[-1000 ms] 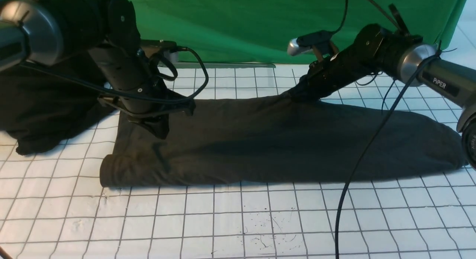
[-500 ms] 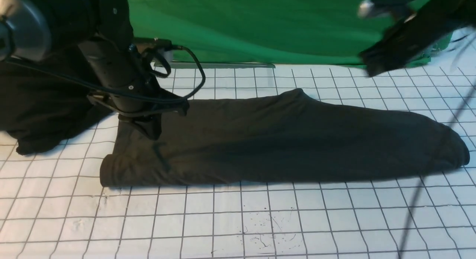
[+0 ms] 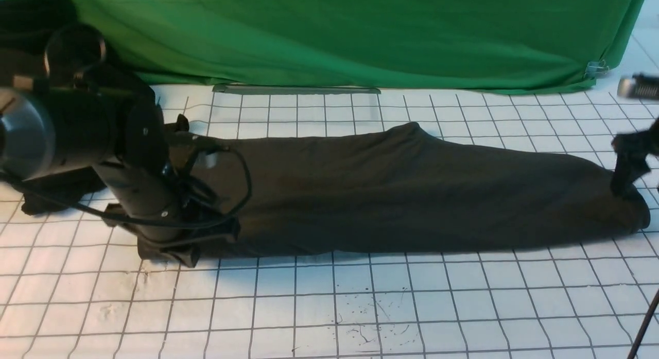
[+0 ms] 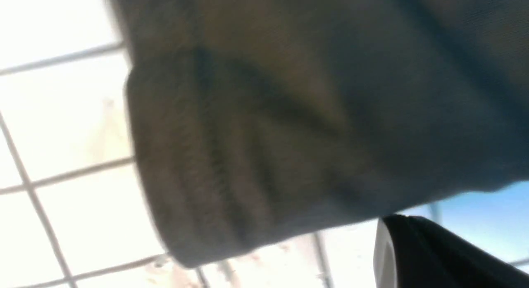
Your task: Fold a long-sleeved shirt over a white checkered tablecloth.
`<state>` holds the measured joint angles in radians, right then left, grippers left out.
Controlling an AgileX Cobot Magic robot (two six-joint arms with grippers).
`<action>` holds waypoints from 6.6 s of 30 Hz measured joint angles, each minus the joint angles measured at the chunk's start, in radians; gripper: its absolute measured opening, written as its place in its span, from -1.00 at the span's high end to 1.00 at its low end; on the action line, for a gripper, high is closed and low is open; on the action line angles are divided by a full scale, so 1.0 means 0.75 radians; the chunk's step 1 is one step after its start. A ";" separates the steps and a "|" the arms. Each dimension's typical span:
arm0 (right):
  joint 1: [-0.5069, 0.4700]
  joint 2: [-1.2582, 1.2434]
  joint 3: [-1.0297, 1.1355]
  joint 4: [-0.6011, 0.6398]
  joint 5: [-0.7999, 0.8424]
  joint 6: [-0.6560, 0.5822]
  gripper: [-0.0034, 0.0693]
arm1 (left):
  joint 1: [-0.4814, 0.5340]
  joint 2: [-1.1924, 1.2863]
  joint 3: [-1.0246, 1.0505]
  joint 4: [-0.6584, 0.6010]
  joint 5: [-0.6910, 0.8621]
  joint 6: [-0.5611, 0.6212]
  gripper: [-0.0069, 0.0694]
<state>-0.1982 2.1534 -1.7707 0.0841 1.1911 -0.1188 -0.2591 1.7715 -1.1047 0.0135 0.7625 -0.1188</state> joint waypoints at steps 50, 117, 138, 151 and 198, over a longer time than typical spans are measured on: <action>0.536 -0.256 -0.237 0.084 0.029 0.203 0.82 | 0.034 -0.504 0.087 0.083 0.189 -0.056 0.82; 0.824 -0.030 0.205 0.117 -0.146 0.049 0.91 | 0.034 0.134 -0.235 -0.131 0.036 0.005 0.82; 0.806 -0.132 0.213 0.196 -0.212 -0.001 0.91 | -0.013 -0.021 -0.072 -0.267 -0.055 0.028 0.82; 0.790 -0.534 0.224 0.142 -0.149 -0.010 0.91 | 0.016 -0.379 -0.020 -0.217 0.099 0.038 0.82; 0.790 -2.873 1.874 0.136 -1.867 -0.114 0.56 | 0.016 -2.243 0.780 -0.163 -0.062 -0.122 0.81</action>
<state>0.3946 -0.0014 -0.3655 0.1860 -0.2088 -0.2041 -0.2468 0.0891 -0.5197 -0.1086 0.7159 -0.2102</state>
